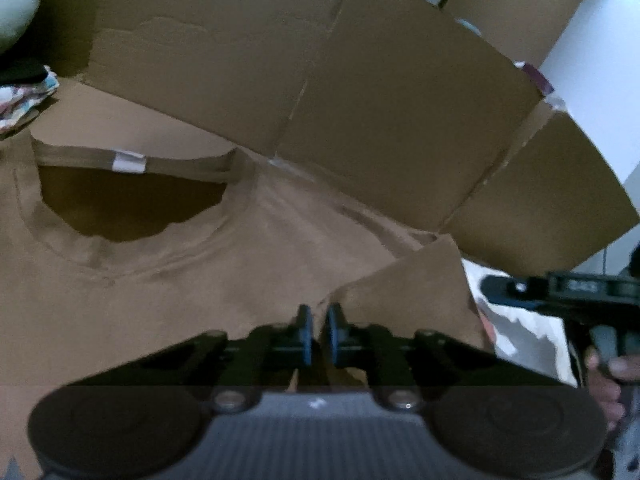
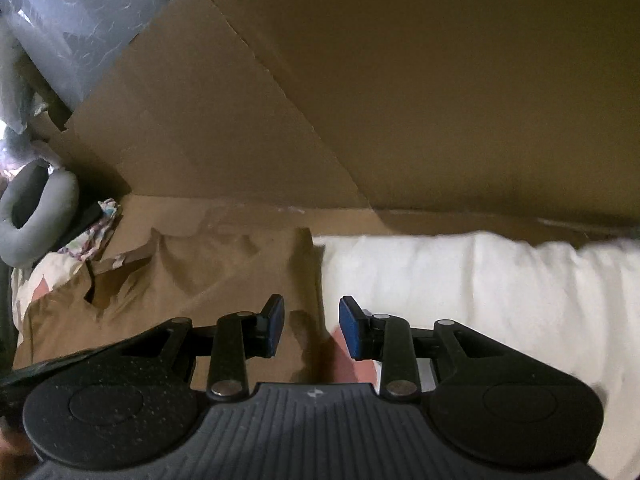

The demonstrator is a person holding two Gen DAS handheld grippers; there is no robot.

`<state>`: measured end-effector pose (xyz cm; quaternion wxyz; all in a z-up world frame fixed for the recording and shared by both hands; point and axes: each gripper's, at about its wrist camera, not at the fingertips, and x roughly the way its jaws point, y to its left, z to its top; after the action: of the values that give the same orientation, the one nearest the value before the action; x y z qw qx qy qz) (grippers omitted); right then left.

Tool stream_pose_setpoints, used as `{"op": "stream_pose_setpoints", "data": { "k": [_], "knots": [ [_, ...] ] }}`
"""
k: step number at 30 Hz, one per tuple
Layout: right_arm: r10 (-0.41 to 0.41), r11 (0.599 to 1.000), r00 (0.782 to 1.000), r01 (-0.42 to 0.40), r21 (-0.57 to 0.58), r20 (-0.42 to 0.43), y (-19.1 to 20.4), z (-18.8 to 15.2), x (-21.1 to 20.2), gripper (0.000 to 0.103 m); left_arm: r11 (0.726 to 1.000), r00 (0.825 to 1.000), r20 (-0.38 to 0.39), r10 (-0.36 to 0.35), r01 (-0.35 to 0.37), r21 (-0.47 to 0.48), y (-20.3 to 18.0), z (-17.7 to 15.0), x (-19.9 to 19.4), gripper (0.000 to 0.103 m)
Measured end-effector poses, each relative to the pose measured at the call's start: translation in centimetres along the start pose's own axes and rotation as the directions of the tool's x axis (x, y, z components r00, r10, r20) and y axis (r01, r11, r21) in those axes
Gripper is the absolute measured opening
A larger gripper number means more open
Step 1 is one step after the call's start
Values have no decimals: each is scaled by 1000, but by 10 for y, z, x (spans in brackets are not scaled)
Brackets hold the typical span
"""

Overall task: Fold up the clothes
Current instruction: 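Hold the sleeve with the left gripper while the right gripper presses the shirt side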

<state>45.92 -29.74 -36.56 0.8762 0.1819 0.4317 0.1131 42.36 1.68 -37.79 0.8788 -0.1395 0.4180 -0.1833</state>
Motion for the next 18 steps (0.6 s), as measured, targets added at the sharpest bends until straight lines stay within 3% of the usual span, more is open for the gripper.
{"op": "stream_pose_setpoints", "data": {
  "k": [6, 18],
  "knots": [
    [10, 999, 1000, -11, 34, 24, -2, 10, 16, 37, 1000, 1000, -1, -7, 7, -7, -1, 3, -7, 6],
    [-15, 1000, 1000, 15, 13, -19, 10, 21, 55, 37, 999, 999, -47, 0, -2, -38, 3, 10, -8, 3]
  ]
}}
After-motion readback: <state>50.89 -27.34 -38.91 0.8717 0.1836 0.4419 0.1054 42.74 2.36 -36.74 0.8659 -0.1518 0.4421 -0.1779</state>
